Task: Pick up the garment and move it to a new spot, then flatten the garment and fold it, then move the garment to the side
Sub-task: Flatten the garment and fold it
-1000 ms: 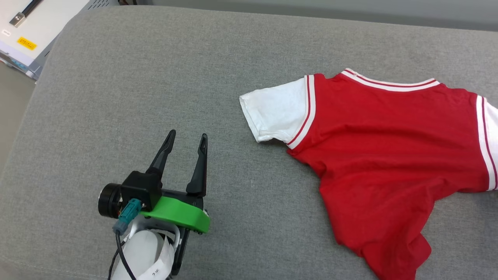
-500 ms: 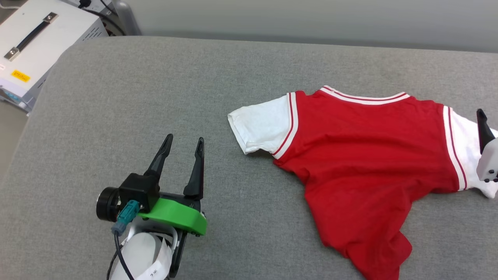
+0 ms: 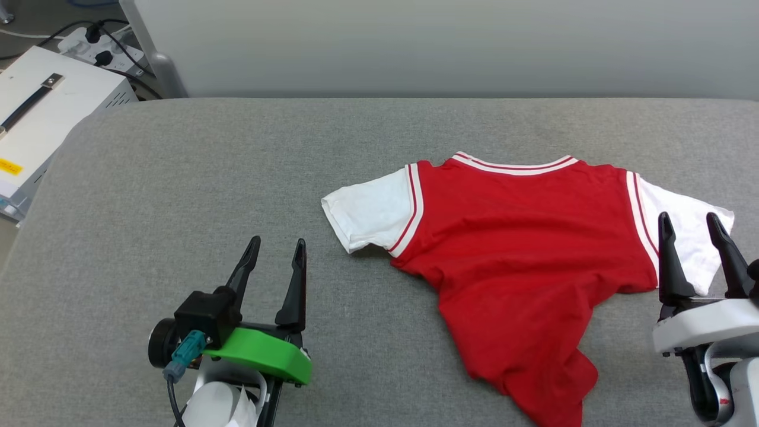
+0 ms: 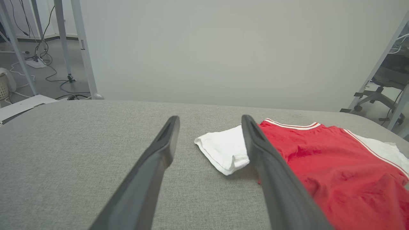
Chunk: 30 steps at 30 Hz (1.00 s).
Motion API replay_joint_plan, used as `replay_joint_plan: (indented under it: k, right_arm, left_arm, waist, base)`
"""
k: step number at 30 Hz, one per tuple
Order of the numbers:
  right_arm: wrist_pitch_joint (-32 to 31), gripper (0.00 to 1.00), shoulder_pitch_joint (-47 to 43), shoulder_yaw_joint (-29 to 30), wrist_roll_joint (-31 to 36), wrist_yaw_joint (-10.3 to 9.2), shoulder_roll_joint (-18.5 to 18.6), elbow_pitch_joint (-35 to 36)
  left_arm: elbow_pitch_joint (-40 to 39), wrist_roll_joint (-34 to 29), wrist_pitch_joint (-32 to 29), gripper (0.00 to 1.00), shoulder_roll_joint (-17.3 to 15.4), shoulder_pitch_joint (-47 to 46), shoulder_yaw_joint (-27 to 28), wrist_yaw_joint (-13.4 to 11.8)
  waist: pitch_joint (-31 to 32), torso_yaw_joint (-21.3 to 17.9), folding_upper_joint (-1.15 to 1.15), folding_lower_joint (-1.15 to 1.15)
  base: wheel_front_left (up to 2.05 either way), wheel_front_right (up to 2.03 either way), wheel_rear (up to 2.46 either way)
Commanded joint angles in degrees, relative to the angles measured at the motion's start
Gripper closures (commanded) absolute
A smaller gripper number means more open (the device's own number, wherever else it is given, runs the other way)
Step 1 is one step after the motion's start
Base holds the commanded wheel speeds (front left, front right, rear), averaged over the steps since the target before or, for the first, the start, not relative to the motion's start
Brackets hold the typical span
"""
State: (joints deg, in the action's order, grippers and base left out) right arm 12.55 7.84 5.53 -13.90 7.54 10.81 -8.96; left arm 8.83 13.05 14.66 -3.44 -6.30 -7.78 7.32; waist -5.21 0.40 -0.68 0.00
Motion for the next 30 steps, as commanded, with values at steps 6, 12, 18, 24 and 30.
replay_joint_plan:
  k: [6,12,18,24,30]
  right_arm:
    - [1.5,0.0,-2.5,-0.1,0.0,-0.05,-2.5,4.0]
    - [1.3,0.0,-2.1,0.0,0.3,-0.05,-2.7,6.1]
    - [1.1,0.0,-0.5,0.2,0.6,-0.05,-3.4,7.8]
    - [1.4,0.0,1.2,-0.9,0.8,-0.05,-4.4,7.5]
    - [2.0,0.0,3.0,-2.2,0.5,-0.05,-5.2,6.2]
  left_arm:
    - [0.5,1.0,0.3,0.0,-1.1,-0.1,-0.8,0.2]
    - [4.6,4.4,-4.5,0.0,-5.7,-7.5,-6.1,0.2]
    - [7.7,12.2,-22.7,0.0,-12.0,-21.8,-11.6,0.2]
    - [11.4,20.7,-41.4,0.0,-18.0,-33.9,-17.7,0.2]
    - [16.6,25.7,-51.6,0.0,-22.1,-40.4,-21.7,0.2]
  waist:
    - [-1.0,-1.7,0.68,0.0]
    - [-4.0,-3.4,0.68,0.0]
    - [-8.2,-5.7,0.68,0.0]
    - [-12.1,-8.3,0.68,0.0]
    - [-15.1,-10.7,0.68,0.0]
  base:
    - [0.0,0.0,0.0]
    - [0.0,0.0,0.0]
    - [0.0,0.0,0.0]
    - [0.0,0.0,0.0]
    - [0.0,0.0,0.0]
